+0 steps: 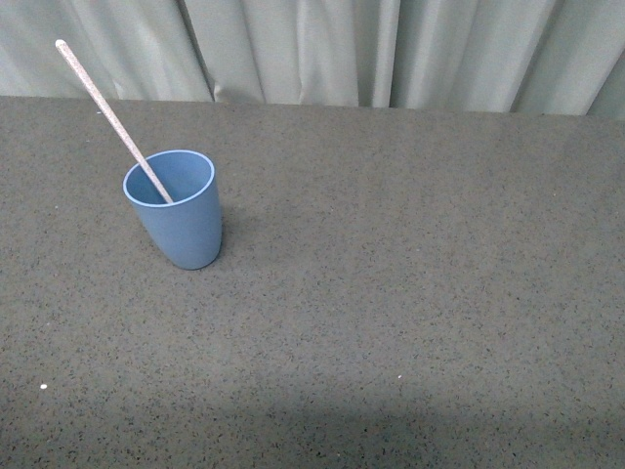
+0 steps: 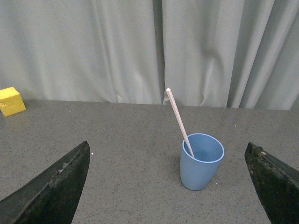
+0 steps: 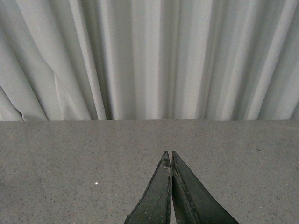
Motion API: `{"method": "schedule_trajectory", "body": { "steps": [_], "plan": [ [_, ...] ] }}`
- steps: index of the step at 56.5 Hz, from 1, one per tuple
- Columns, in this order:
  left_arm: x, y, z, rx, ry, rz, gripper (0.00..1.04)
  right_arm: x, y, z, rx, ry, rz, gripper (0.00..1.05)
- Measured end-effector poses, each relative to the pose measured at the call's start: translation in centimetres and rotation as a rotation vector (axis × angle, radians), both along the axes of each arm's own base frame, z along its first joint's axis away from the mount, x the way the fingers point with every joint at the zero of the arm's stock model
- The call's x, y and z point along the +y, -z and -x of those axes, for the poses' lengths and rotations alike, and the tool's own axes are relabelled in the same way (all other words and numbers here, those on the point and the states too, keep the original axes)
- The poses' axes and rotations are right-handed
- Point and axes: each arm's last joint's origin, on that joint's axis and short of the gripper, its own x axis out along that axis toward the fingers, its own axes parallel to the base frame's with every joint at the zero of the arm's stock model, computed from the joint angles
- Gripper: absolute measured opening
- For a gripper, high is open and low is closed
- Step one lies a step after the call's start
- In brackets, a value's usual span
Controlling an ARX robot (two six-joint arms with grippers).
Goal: Transfer chopsticks to blue cup
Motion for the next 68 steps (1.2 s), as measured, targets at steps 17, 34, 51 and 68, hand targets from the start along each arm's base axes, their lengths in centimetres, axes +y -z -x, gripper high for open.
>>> {"method": "schedule_trajectory", "body": {
  "steps": [17, 34, 51, 68],
  "plan": [
    [0.0, 0.0, 0.0, 0.0, 0.0, 0.0, 0.98, 0.0, -0.1, 0.8, -0.004, 0.0, 0.0, 0.01],
    [0.0, 0.0, 0.0, 0.0, 0.0, 0.0, 0.98, 0.0, -0.1, 1.4, -0.004, 0.0, 0.0, 0.01],
    [0.0, 0.0, 0.0, 0.0, 0.0, 0.0, 0.98, 0.0, 0.2, 2.7, -0.002, -0.003, 0.0, 0.01],
    [0.0, 0.0, 0.0, 0.0, 0.0, 0.0, 0.98, 0.0, 0.2, 2.7, 0.002, -0.003, 0.001, 0.35]
  ]
}}
